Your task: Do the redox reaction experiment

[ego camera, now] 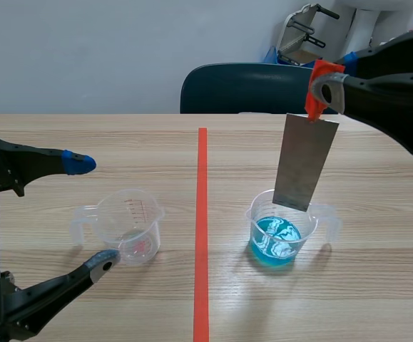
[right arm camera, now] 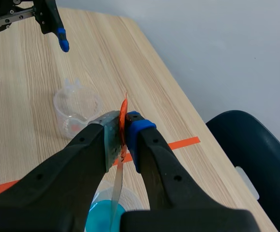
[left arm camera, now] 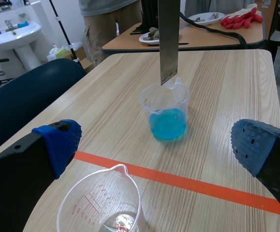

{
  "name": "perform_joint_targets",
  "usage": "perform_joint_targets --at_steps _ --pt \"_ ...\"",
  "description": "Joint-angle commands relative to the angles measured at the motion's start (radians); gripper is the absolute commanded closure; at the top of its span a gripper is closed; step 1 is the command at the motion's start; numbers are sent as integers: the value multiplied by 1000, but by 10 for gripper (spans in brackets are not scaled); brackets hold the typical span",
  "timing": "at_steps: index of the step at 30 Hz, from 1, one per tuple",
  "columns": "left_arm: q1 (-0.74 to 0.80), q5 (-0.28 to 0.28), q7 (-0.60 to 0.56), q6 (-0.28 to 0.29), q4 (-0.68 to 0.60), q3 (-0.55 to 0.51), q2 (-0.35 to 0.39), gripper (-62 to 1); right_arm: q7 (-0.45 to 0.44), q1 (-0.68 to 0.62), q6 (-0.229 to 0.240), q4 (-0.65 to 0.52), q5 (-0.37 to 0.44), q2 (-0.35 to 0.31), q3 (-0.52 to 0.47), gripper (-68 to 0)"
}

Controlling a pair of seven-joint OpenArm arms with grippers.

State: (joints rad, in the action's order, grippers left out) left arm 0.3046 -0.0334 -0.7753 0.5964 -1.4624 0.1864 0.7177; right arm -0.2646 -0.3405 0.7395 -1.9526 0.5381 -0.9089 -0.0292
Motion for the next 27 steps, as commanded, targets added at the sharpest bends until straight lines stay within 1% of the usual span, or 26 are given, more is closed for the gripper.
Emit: perform_joint_targets --at_steps 1,7,14,19,27 --pt "-3 11 -14 -3 -18 -3 -5 -623 -26 34 6 16 8 -7 18 -10" --pt "-3 11 -14 -3 -18 -3 -5 -623 -64 85 6 84 -40 13 76 -10" --pt "-3 11 -14 -3 -18 -3 -5 -623 -72 142 6 139 -103 60 149 -10" --pt "-3 11 -14 -3 -18 -3 -5 -623 -79 166 6 189 -128 92 183 -10" --pt "-3 15 -15 -3 -18 -3 -5 -623 -120 239 6 321 -218 159 282 -10"
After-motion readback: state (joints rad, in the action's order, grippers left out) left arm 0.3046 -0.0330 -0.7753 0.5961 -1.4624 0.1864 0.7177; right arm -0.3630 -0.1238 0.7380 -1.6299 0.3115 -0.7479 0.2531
